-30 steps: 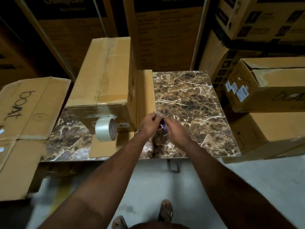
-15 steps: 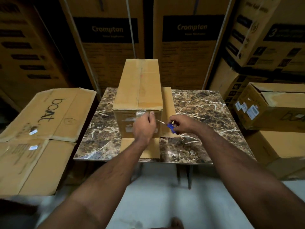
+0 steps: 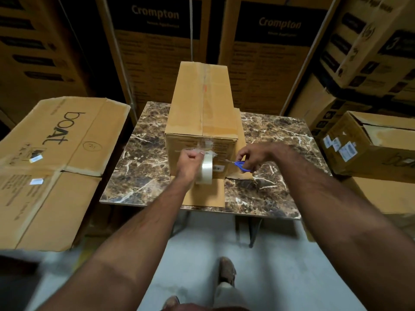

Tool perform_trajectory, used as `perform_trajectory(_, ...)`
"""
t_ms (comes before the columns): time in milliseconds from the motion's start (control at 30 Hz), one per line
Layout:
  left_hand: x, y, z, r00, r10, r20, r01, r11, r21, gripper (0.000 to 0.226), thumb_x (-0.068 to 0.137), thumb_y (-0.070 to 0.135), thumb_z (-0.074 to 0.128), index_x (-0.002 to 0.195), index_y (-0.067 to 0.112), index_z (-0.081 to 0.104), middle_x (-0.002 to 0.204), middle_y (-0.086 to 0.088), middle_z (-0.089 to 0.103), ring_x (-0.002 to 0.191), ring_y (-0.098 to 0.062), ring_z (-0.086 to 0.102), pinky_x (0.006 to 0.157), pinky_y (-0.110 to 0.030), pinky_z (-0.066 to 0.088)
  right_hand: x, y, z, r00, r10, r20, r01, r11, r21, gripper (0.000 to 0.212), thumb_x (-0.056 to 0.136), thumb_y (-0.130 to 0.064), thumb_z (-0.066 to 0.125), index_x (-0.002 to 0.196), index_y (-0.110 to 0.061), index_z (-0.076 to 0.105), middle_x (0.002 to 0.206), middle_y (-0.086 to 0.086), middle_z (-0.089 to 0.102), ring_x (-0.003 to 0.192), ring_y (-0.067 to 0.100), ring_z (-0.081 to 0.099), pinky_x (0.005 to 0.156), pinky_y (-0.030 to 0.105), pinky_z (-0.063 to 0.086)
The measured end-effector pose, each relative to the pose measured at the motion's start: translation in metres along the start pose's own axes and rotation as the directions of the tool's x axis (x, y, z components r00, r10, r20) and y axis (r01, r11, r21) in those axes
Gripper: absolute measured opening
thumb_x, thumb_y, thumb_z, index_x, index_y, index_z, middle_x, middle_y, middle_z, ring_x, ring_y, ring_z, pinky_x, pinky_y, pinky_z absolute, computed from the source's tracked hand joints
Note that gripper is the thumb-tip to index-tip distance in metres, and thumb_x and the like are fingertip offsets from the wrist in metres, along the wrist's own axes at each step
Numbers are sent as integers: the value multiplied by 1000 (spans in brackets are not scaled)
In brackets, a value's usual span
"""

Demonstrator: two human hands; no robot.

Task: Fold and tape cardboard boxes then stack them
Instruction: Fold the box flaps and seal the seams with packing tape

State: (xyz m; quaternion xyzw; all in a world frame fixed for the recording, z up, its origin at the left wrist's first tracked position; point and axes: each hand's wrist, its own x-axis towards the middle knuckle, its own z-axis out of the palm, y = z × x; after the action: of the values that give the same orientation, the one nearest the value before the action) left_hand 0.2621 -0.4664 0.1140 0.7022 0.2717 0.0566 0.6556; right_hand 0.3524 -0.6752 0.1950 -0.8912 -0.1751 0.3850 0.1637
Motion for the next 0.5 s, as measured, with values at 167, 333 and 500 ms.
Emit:
perform_trajectory(167, -1, -16, -5, 998, -25, 51, 26, 1000, -16, 6, 98, 21, 59, 97, 20, 54, 105, -5, 62, 98, -26, 61, 84, -43, 55, 13, -3, 7, 998, -9, 70, -3, 985, 172, 27, 94, -3, 65, 121, -7, 69, 96, 6, 70, 77, 15, 66, 73, 28, 55)
perform_trajectory(333, 2, -13, -7, 995, 2, 96, -3, 1000, 6, 7, 98, 22, 58, 102, 17, 56, 109, -7, 61, 93, -24, 60, 78, -42, 55, 20, -11, -2, 992, -24, 122, -10, 962, 272, 29, 92, -4, 67, 121, -7, 70, 88, 4, 74, 71, 13, 67, 66, 25, 55)
perform_trajectory(500, -2, -19, -13, 994, 45, 102, -44, 999, -19, 10, 97, 21, 60, 104, 17, 55, 103, -4, 60, 87, -19, 57, 72, -38, 51, 22, -23, -2, 985, -9, 175, -38, 964, 264, 33, 92, -5, 67, 125, -2, 67, 89, 9, 72, 67, 12, 65, 59, 22, 53)
